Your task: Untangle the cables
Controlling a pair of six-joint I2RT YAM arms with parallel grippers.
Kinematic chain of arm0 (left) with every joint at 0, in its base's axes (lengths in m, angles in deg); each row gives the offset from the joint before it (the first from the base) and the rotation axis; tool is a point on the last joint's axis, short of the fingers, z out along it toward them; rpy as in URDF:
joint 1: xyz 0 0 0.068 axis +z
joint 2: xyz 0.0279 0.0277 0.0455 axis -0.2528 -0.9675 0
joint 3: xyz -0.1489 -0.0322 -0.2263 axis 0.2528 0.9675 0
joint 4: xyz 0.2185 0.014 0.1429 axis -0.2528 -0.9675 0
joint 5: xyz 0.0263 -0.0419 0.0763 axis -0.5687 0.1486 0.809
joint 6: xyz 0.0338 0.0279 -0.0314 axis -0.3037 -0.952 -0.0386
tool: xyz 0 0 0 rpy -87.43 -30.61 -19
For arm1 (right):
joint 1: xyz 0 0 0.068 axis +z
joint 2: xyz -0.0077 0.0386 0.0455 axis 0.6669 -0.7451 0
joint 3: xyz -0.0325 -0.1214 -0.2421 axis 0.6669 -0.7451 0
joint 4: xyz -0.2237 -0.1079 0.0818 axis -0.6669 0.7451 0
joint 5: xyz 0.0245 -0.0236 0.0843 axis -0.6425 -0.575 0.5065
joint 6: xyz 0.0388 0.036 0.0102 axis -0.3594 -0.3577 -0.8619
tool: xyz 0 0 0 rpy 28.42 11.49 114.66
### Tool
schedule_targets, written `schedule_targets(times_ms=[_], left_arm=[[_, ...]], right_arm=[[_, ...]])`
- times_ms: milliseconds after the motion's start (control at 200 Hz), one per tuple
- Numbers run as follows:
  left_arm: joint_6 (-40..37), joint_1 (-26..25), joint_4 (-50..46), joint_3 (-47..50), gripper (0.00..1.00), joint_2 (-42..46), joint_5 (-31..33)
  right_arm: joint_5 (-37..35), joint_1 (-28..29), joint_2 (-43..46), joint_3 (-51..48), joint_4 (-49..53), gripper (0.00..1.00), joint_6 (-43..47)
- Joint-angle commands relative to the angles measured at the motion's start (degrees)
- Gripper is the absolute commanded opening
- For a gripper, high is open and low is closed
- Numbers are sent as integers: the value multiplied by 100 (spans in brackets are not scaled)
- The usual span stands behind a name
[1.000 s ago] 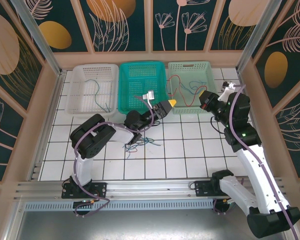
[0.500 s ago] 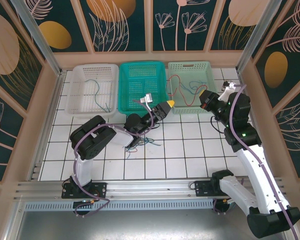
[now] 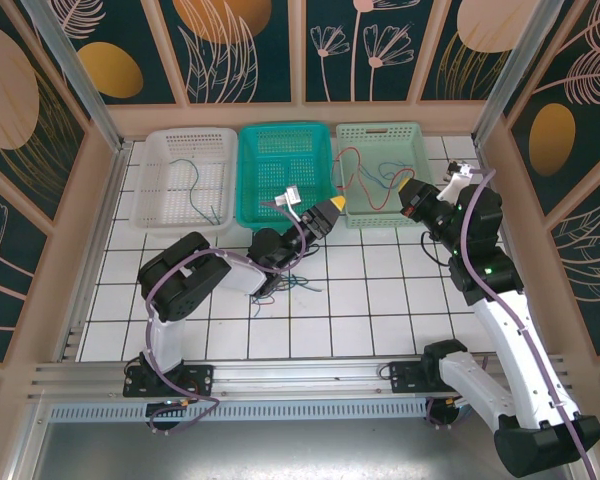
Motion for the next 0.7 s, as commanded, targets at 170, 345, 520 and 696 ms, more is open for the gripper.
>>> schedule_targets(times_ms=[170, 345, 520, 696], left_arm=[[-555, -28, 1135, -156, 67, 342, 14], [-732, -28, 1014, -245, 68, 395, 74], [-629, -6, 1073, -594, 64, 130, -21], [-567, 2, 888, -996, 54, -69, -117]], right_arm=[[73, -11, 67, -57, -138, 0, -48], [217, -10, 66, -172, -311, 0, -144], [270, -7, 101, -210, -310, 0, -171], [317, -4, 163, -240, -386, 0, -205]])
